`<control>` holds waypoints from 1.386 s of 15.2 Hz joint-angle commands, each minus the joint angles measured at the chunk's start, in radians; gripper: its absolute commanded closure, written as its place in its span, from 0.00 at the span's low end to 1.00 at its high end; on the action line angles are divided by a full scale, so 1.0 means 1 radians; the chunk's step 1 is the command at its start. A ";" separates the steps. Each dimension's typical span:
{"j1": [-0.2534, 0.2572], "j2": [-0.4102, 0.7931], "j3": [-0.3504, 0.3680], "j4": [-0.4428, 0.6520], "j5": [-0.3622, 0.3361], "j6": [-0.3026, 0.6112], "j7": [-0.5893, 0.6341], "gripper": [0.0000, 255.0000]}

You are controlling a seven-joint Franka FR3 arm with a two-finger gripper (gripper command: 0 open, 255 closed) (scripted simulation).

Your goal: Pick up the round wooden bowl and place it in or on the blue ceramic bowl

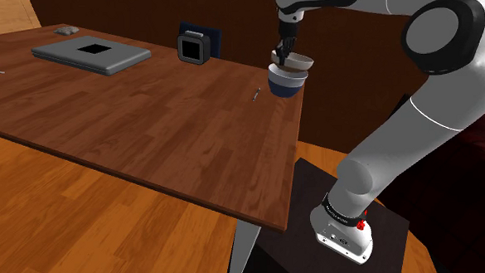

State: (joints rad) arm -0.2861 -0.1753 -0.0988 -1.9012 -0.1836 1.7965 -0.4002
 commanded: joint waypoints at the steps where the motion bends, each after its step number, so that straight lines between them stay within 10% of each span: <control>1: -0.001 0.000 -0.001 -0.023 -0.001 0.024 0.003 1.00; 10: -0.001 -0.001 -0.001 -0.040 -0.002 0.040 0.005 1.00; 11: -0.001 0.000 -0.001 -0.039 -0.002 0.040 0.005 0.00; 21: 0.007 0.000 0.011 0.087 0.004 -0.087 0.002 0.00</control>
State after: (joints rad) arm -0.2794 -0.1754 -0.0886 -1.8328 -0.1807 1.7288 -0.3964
